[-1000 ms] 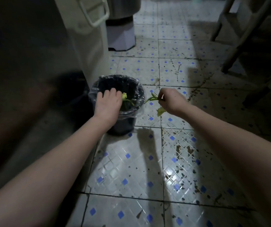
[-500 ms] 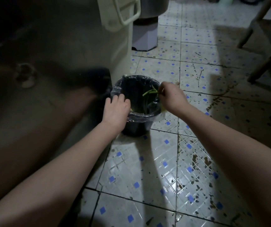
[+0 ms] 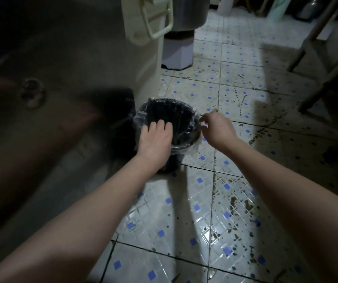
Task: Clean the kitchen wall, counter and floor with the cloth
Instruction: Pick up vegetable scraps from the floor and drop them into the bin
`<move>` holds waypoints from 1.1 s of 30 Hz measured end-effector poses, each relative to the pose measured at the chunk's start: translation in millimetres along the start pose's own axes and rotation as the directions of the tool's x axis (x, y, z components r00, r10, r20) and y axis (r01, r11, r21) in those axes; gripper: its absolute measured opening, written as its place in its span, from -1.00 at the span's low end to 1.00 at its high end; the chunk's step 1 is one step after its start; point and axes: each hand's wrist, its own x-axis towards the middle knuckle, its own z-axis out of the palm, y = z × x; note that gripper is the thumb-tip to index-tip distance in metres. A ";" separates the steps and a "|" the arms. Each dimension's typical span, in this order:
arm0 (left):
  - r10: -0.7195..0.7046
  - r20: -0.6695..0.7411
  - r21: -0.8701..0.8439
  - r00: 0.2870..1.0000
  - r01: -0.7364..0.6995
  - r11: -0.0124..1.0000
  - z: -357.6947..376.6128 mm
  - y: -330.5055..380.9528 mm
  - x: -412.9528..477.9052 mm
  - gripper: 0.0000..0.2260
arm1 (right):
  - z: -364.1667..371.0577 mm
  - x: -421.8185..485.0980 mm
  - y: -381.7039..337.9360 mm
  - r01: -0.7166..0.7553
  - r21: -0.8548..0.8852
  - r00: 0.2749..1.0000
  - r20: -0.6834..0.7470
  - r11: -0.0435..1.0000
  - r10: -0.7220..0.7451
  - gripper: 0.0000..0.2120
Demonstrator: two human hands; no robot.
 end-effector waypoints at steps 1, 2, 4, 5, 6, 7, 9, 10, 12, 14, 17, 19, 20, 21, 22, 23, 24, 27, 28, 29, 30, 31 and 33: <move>0.018 0.005 -0.003 1.000 -0.018 1.000 -0.6 5.7 0.6 -0.74 | -2.6 -4.6 8.0 -0.012 0.019 1.000 0.008 1.000 0.011 -0.75; 0.037 0.008 -0.007 0.999 -0.037 0.999 -1.6 11.7 1.4 -0.74 | -4.8 -9.5 16.2 -0.025 0.033 1.000 0.018 0.999 0.024 -0.73; 0.076 0.012 -0.013 0.997 -0.076 0.997 -3.7 24.2 2.8 -0.74 | -8.8 -21.2 34.1 -0.046 0.025 0.998 0.038 0.999 0.045 -0.71; 0.098 0.014 -0.011 0.995 -0.098 0.995 -4.0 30.6 3.4 -0.75 | -10.2 -27.6 43.7 -0.054 0.012 0.998 0.044 0.998 0.054 -0.71; 0.120 0.016 -0.004 0.993 -0.120 0.993 -3.7 37.6 4.1 -0.75 | -11.4 -34.9 53.3 -0.065 -0.001 0.997 0.048 0.998 0.065 -0.71; 0.141 0.017 0.003 0.990 -0.141 0.990 -2.8 45.1 4.4 -0.76 | -13.2 -42.4 63.3 -0.080 -0.009 0.995 0.052 0.997 0.080 -0.71; 0.181 0.017 0.010 0.983 -0.181 0.983 0.0 61.4 5.0 -0.76 | -16.7 -58.7 84.1 -0.132 -0.011 0.990 0.056 0.991 0.132 -0.71; 0.205 0.016 0.008 0.979 -0.205 0.979 1.8 69.9 5.3 -0.74 | -18.6 -67.4 94.8 -0.164 -0.010 0.985 0.057 0.986 0.164 -0.71; 0.259 0.015 -0.012 0.966 -0.259 0.966 6.5 85.6 5.6 -0.70 | -22.1 -85.0 114.3 -0.224 -0.016 0.972 0.071 0.975 0.224 -0.70; 0.320 0.022 -0.045 0.947 -0.319 0.947 13.3 98.5 5.0 -0.67 | -24.7 -102.7 129.9 -0.262 -0.023 0.960 0.098 0.965 0.263 -0.69; 0.392 0.073 -0.072 0.917 -0.387 0.919 25.6 114.3 -0.6 -0.66 | -26.0 -130.7 146.7 -0.292 -0.035 0.948 0.123 0.956 0.294 -0.71; 0.430 0.112 -0.082 0.896 -0.423 0.903 33.8 124.2 -6.5 -0.66 | -24.0 -150.0 154.5 -0.307 -0.039 0.940 0.142 0.951 0.310 -0.72; 0.449 0.129 -0.093 0.884 -0.440 0.893 37.3 129.0 -9.9 -0.66 | -21.7 -159.7 157.4 -0.311 -0.038 0.936 0.159 0.950 0.313 -0.74; 0.467 0.142 -0.103 0.873 -0.456 0.884 40.9 133.4 -13.7 -0.66 | -17.9 -169.8 159.6 -0.315 -0.031 0.931 0.181 0.948 0.316 -0.75; 0.483 0.154 -0.110 0.862 -0.471 0.875 44.8 137.2 -17.7 -0.65 | -12.8 -180.4 161.4 -0.323 -0.018 0.925 0.205 0.946 0.319 -0.77; 0.497 0.164 -0.113 0.852 -0.484 0.867 48.9 140.2 -22.1 -0.65 | -6.6 -190.9 162.9 -0.336 -0.001 0.918 0.225 0.942 0.328 -0.78; 0.509 0.176 -0.116 0.843 -0.496 0.861 53.2 142.4 -27.2 -0.65 | 0.0 -202.5 164.3 -0.357 0.015 0.910 0.232 0.934 0.344 -0.79; 0.542 0.211 -0.138 0.814 -0.524 0.840 67.7 144.1 -44.9 -0.64 | 21.6 -239.5 169.3 -0.436 0.068 0.885 0.217 0.897 0.413 -0.87; 0.552 0.225 -0.150 0.803 -0.531 0.834 72.7 143.5 -51.6 -0.63 | 29.1 -250.3 170.6 -0.454 0.080 0.875 0.224 0.887 0.428 -0.89; 0.558 0.241 -0.160 0.794 -0.535 0.830 77.3 143.2 -58.7 -0.63 | 36.8 -260.3 171.9 -0.465 0.081 0.868 0.237 0.881 0.437 -0.88; 0.561 0.255 -0.168 0.787 -0.536 0.828 81.8 143.0 -66.2 -0.63 | 44.3 -267.7 173.7 -0.471 0.070 0.861 0.252 0.879 0.441 -0.85; 0.562 0.269 -0.175 0.782 -0.535 0.827 85.8 143.0 -74.0 -0.63 | 51.3 -273.7 175.7 -0.474 0.052 0.855 0.264 0.879 0.445 -0.82; 0.566 0.309 -0.196 0.764 -0.531 0.824 92.8 142.7 -91.6 -0.64 | 62.8 -282.8 178.2 -0.474 0.033 0.849 0.282 0.880 0.447 -0.77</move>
